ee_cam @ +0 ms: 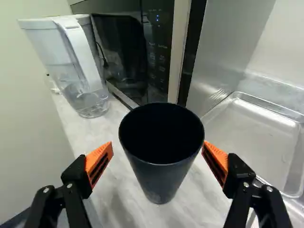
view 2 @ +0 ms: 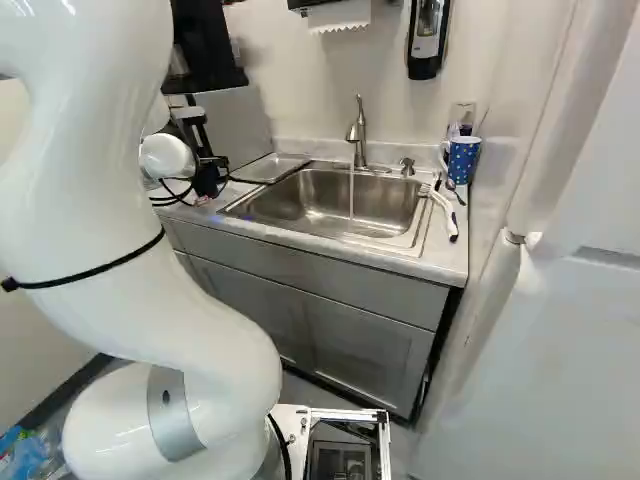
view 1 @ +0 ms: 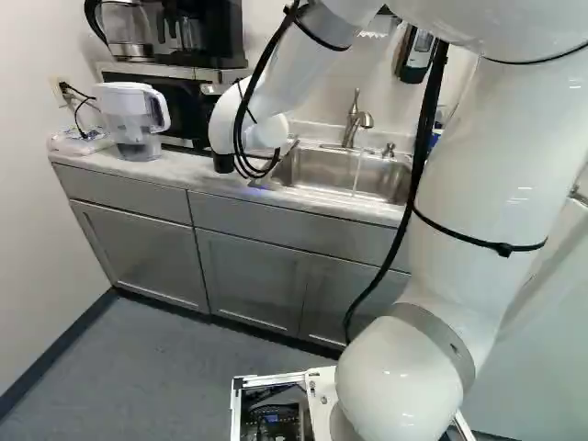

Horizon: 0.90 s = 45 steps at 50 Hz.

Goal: Rinse the cup and place it in the tray

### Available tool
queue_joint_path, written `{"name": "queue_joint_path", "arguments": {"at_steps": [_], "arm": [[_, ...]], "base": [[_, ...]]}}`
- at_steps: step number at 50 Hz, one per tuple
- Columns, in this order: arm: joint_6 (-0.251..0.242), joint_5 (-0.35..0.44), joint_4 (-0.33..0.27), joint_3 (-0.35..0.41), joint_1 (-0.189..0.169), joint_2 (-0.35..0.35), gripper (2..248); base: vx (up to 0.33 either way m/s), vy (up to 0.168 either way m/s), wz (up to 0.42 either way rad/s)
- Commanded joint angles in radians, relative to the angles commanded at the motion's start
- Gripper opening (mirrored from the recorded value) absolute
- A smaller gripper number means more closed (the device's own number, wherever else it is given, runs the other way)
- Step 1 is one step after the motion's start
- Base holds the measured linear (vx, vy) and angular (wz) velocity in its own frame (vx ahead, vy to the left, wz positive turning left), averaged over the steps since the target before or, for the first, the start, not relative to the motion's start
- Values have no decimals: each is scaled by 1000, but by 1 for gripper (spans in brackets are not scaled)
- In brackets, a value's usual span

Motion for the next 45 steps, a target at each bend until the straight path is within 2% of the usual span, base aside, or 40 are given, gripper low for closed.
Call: {"name": "queue_joint_path", "arguments": {"at_steps": [14, 34, 35, 39, 40, 45], "arm": [[0, -29, 0, 0, 0, 0, 247], [0, -29, 0, 0, 0, 0, 247], [0, -29, 0, 0, 0, 0, 218], [0, -29, 0, 0, 0, 0, 218], [0, -29, 0, 0, 0, 0, 180], [0, -29, 0, 0, 0, 0, 180]], "base": [[0, 0, 0], [0, 0, 0], [0, 0, 0], [0, 0, 0], [0, 0, 0], [0, 0, 0]]}}
